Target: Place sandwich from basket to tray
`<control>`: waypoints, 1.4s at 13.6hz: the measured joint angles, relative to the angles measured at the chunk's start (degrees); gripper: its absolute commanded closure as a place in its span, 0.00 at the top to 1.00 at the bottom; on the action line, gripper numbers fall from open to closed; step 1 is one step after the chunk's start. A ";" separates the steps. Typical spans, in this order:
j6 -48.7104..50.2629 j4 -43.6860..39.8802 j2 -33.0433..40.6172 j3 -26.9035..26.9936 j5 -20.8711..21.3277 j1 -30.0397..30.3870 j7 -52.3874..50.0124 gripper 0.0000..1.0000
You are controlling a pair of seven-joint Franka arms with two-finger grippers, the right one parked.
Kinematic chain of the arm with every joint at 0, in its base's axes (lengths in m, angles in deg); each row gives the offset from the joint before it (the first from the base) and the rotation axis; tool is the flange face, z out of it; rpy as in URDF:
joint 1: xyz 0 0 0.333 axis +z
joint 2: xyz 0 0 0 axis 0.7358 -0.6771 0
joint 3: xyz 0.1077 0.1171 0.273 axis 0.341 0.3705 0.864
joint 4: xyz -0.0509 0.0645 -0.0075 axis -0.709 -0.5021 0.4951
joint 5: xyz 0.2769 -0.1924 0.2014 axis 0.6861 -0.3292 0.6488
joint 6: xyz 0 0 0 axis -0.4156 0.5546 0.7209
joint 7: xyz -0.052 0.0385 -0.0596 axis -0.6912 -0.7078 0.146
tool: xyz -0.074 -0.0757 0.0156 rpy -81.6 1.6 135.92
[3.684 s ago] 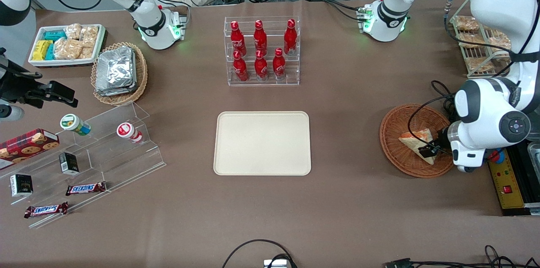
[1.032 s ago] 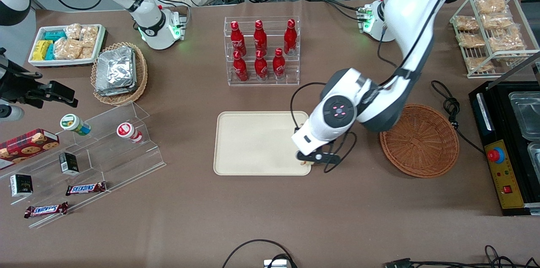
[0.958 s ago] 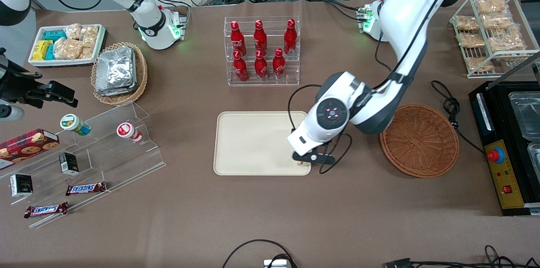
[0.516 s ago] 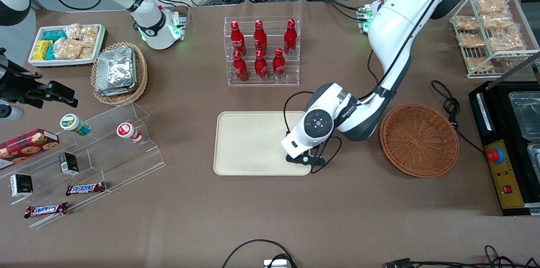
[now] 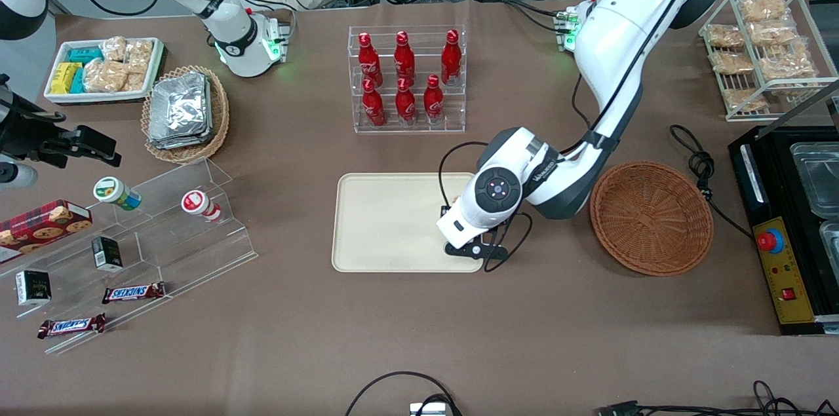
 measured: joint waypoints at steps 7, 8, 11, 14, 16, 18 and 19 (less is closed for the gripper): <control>23.52 2.82 17.99 0.12 0.00 6.82 -0.11 1.00; 23.63 5.83 21.58 0.12 0.00 7.92 0.10 1.00; 23.62 12.92 30.59 0.24 -0.36 12.01 7.79 0.93; 23.30 16.03 35.38 0.50 -5.51 19.52 18.51 0.99; 22.66 16.18 36.64 0.71 -6.93 24.30 24.42 0.99; 21.96 15.45 36.74 0.83 -6.96 28.37 31.21 1.00; 21.87 14.39 36.22 1.05 -6.78 29.59 34.48 1.00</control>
